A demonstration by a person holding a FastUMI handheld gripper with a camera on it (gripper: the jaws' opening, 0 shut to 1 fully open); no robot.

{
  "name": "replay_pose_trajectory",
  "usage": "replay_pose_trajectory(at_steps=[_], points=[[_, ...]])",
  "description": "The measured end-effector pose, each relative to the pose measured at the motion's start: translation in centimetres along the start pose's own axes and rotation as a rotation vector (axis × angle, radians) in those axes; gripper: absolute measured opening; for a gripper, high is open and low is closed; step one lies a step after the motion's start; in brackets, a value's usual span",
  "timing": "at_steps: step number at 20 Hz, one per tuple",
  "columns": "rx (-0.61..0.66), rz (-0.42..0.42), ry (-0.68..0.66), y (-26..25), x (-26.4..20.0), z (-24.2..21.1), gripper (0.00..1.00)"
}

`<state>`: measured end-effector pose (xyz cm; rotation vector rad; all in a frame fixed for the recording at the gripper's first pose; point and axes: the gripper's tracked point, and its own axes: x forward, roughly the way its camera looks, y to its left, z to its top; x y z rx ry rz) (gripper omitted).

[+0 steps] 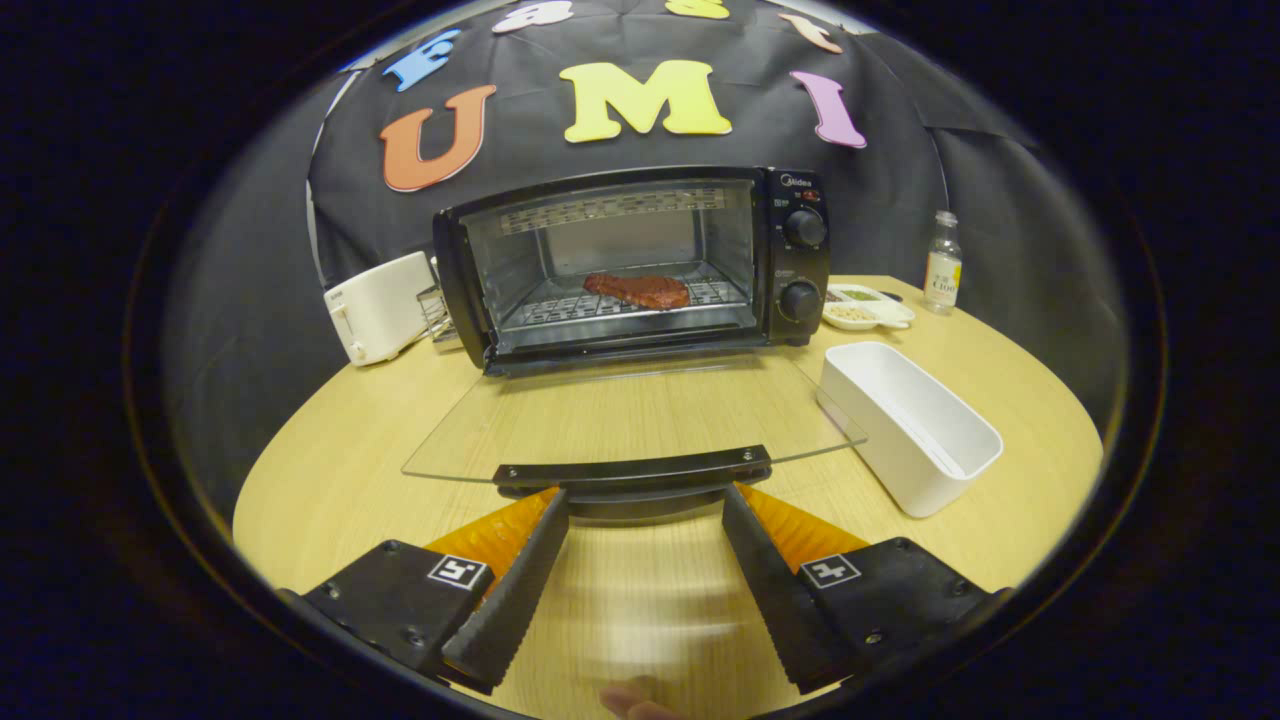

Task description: Open the toaster oven, put the food inside, and close the toaster oven door.

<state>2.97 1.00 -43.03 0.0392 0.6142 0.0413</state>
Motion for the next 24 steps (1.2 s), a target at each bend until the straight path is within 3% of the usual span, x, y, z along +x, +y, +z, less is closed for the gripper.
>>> replay_pose_trajectory(at_steps=[12, 24], points=[[-0.024, 0.011, -0.125, 1.0, -1.9, 5.5, 0.99], [-0.074, 0.001, -0.269, 2.7, -1.9, 16.2, 0.99]])
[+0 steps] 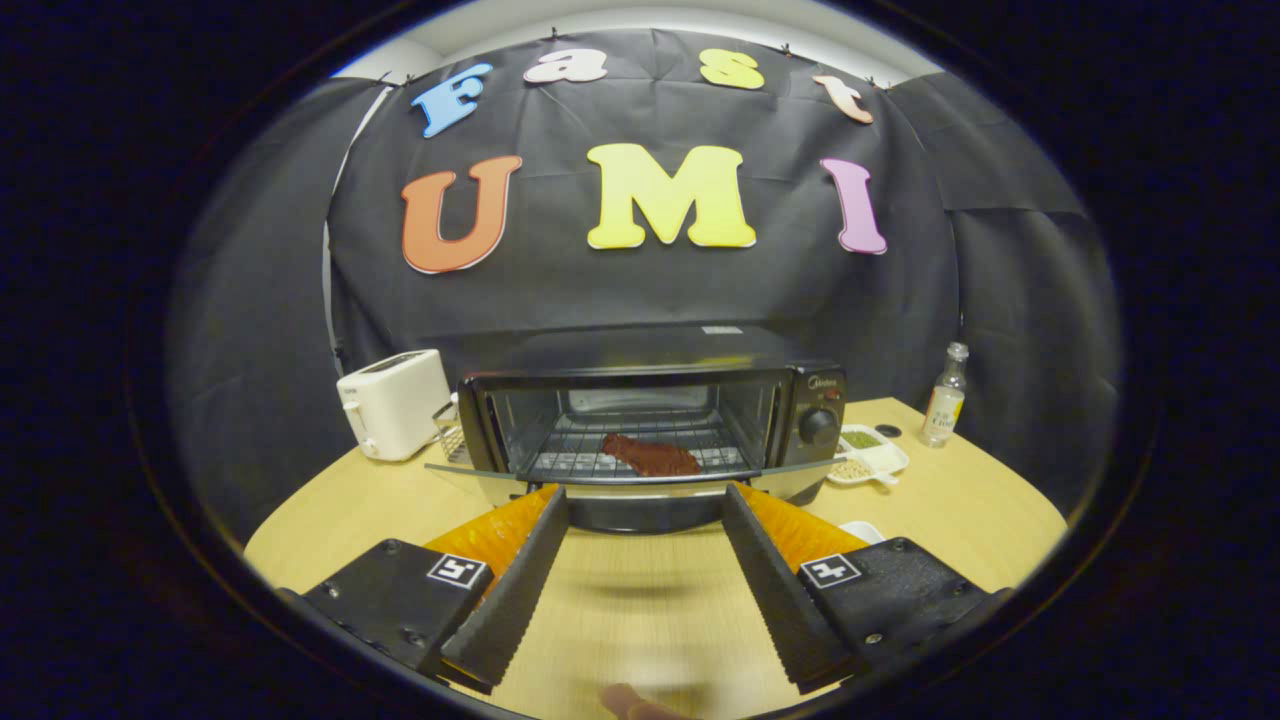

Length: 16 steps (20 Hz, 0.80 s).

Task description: Open the toaster oven, put the food inside, and close the toaster oven door.

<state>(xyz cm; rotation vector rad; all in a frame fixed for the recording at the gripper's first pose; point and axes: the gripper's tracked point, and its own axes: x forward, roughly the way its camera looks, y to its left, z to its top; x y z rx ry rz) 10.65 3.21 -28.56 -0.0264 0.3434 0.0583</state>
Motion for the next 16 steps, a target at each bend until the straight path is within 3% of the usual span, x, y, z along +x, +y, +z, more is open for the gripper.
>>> replay_pose_trajectory(at_steps=[9, 12, 16], points=[[-0.055, -0.049, -0.083, -0.1, 6.0, 7.3, 1.0], [-0.057, -0.035, -0.126, 0.4, 3.9, 9.6, 1.0], [-0.068, 0.013, -0.19, 1.7, -3.1, 13.7, 1.0]])
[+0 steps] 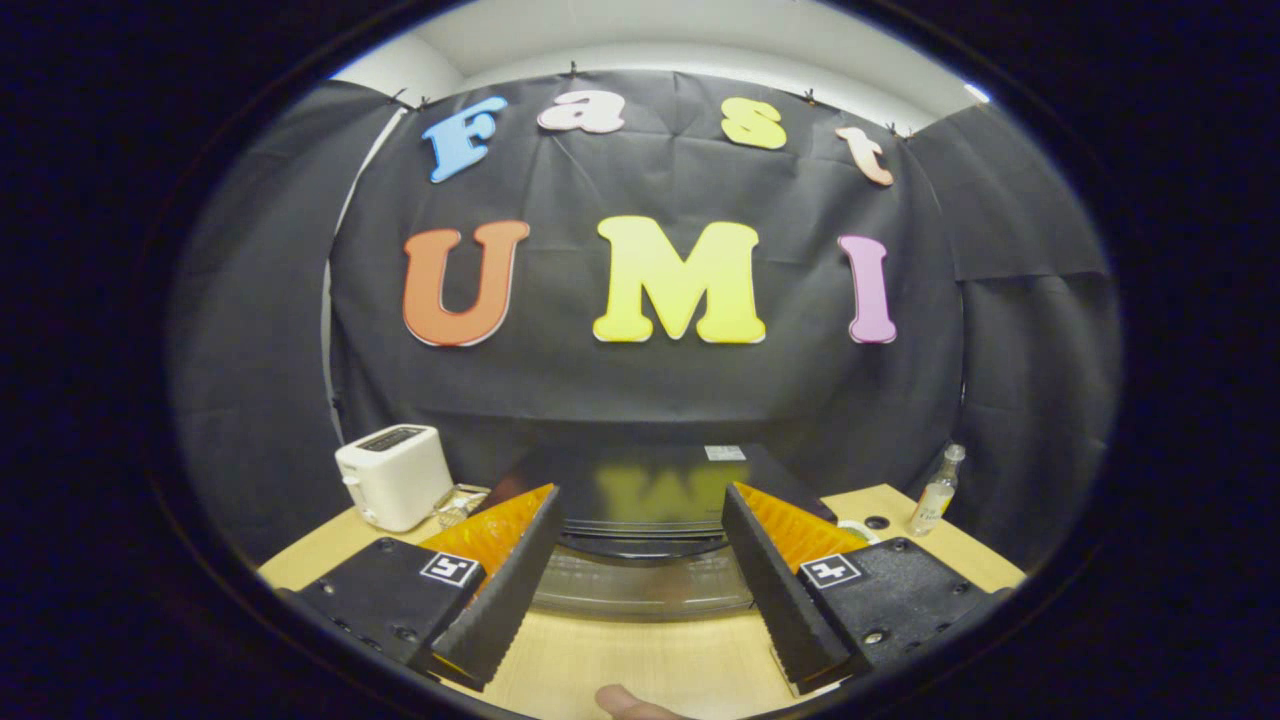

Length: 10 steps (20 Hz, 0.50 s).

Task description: Open the toaster oven, put the food inside, and close the toaster oven door.

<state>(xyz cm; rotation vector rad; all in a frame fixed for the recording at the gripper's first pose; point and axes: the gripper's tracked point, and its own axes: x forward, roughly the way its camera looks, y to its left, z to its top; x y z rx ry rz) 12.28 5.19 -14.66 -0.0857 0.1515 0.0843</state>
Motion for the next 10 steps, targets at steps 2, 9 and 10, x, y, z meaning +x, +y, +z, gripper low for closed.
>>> replay_pose_trajectory(at_steps=[2, 9, 10], points=[[-0.035, 0.006, -0.057, 0.0, -4.1, 3.2, 1.0], [0.05, -0.056, -0.121, -4.7, -16.7, 7.6, 1.0], [0.063, -0.056, -0.127, -5.5, -17.8, 8.1, 1.0]])
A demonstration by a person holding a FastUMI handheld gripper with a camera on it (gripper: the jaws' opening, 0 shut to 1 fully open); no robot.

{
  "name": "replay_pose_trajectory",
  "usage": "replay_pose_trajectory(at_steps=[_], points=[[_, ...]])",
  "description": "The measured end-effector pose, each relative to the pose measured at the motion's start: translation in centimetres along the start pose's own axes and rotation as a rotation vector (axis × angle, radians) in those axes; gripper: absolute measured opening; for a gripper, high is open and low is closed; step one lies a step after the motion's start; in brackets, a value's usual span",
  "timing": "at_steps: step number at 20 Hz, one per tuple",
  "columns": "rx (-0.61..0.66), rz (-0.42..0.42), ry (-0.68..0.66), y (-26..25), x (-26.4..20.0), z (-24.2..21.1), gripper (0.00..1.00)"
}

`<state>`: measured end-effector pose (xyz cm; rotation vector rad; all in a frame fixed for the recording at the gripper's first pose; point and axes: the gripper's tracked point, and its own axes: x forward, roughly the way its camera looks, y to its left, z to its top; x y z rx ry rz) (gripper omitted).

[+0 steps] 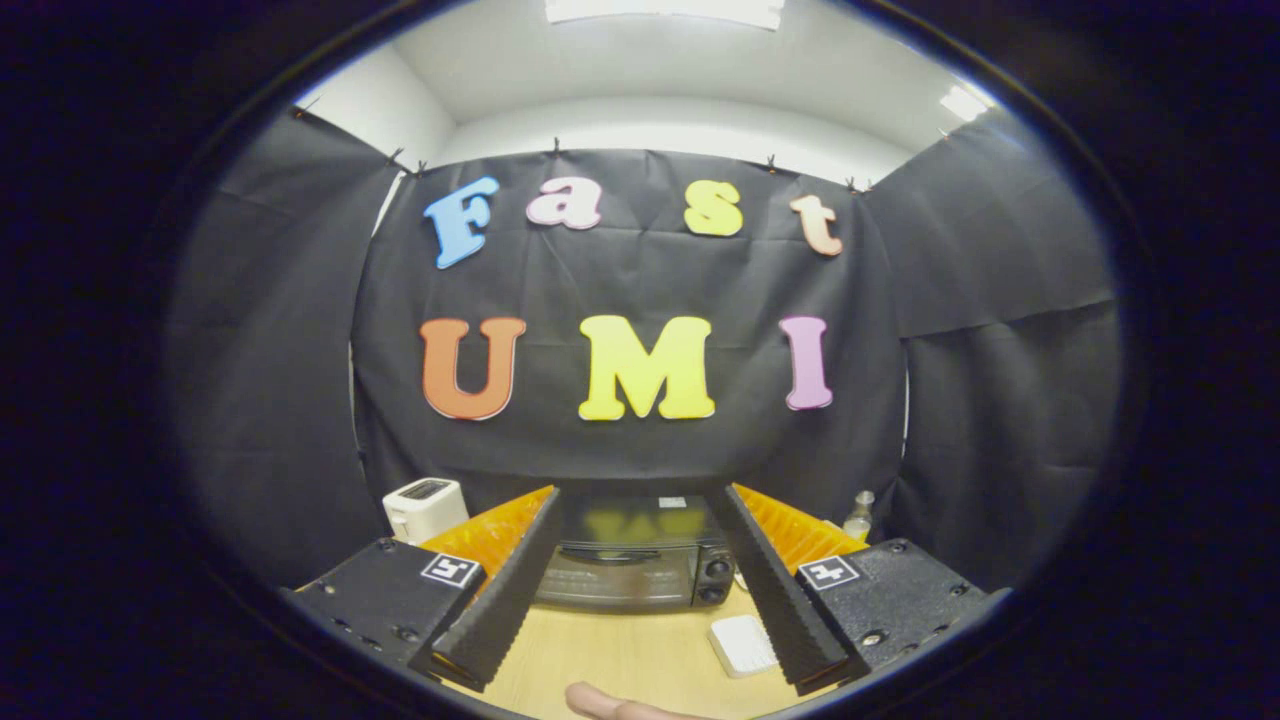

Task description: Open the toaster oven, put the food inside, and close the toaster oven door.

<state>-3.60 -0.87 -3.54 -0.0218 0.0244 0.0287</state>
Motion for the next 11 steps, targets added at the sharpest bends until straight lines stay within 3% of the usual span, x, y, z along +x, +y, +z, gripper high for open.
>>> replay_pose_trajectory(at_steps=[6, 11], points=[[0.07, 0.027, -0.021, -4.1, -5.6, 3.2, 1.0], [0.056, 0.052, -0.035, -7.0, -9.6, 3.1, 1.0]])
